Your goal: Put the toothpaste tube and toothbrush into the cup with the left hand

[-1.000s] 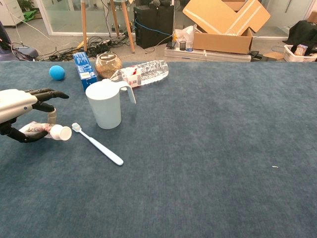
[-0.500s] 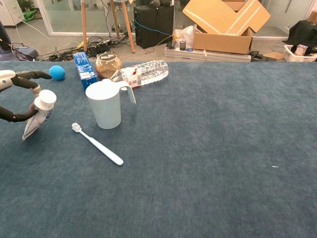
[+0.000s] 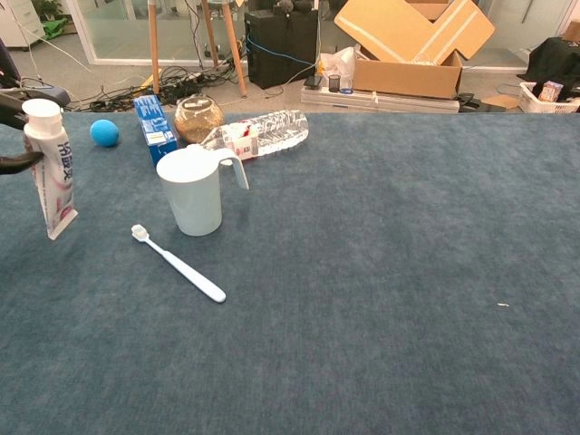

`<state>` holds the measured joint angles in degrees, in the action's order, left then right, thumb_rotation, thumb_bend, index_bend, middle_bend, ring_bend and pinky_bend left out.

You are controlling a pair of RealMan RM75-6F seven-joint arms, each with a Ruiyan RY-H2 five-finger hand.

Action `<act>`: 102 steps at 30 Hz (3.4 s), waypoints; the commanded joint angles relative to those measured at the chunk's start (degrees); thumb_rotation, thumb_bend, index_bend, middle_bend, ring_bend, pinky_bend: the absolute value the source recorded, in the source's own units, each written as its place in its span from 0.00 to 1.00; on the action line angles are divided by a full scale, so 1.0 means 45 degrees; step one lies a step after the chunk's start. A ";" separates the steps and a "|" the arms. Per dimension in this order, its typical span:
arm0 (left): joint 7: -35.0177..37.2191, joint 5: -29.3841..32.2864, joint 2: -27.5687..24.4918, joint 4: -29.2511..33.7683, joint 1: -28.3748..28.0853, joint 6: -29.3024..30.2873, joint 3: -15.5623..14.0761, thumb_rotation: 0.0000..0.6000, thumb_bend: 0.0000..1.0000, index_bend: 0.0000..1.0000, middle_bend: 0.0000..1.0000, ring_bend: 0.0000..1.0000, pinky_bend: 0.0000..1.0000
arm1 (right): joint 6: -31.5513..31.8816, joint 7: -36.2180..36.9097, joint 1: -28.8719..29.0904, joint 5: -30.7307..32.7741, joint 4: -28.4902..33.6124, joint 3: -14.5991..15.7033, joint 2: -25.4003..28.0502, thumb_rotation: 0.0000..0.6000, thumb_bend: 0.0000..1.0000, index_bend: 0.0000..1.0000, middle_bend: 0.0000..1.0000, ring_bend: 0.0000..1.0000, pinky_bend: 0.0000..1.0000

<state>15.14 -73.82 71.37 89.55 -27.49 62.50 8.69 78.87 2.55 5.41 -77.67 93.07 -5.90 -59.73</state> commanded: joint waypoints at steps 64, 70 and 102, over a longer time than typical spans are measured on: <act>0.0163 0.3250 0.2281 -0.0264 -0.3440 -0.2585 0.2252 1.00 0.42 0.78 0.10 0.02 0.13 | 0.0368 0.1421 -0.0283 -0.0424 0.0041 0.0008 0.0492 1.00 0.00 0.00 0.00 0.00 0.60; 0.0739 0.3126 0.2884 -0.1000 -0.3458 -0.2919 0.2124 1.00 0.42 0.78 0.10 0.02 0.13 | 0.0380 0.1567 -0.0301 -0.0441 0.0011 0.0003 0.0526 1.00 0.00 0.00 0.00 0.00 0.60; 0.1266 0.3030 0.3307 -0.2132 -0.3416 -0.4096 0.1797 1.00 0.42 0.50 0.10 0.02 0.13 | 0.0357 0.1569 -0.0302 -0.0438 -0.0004 0.0001 0.0517 1.00 0.00 0.00 0.00 0.00 0.60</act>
<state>20.83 -60.18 86.26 79.96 -42.86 44.07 16.77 80.47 9.60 4.06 -79.64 93.06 -5.90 -57.40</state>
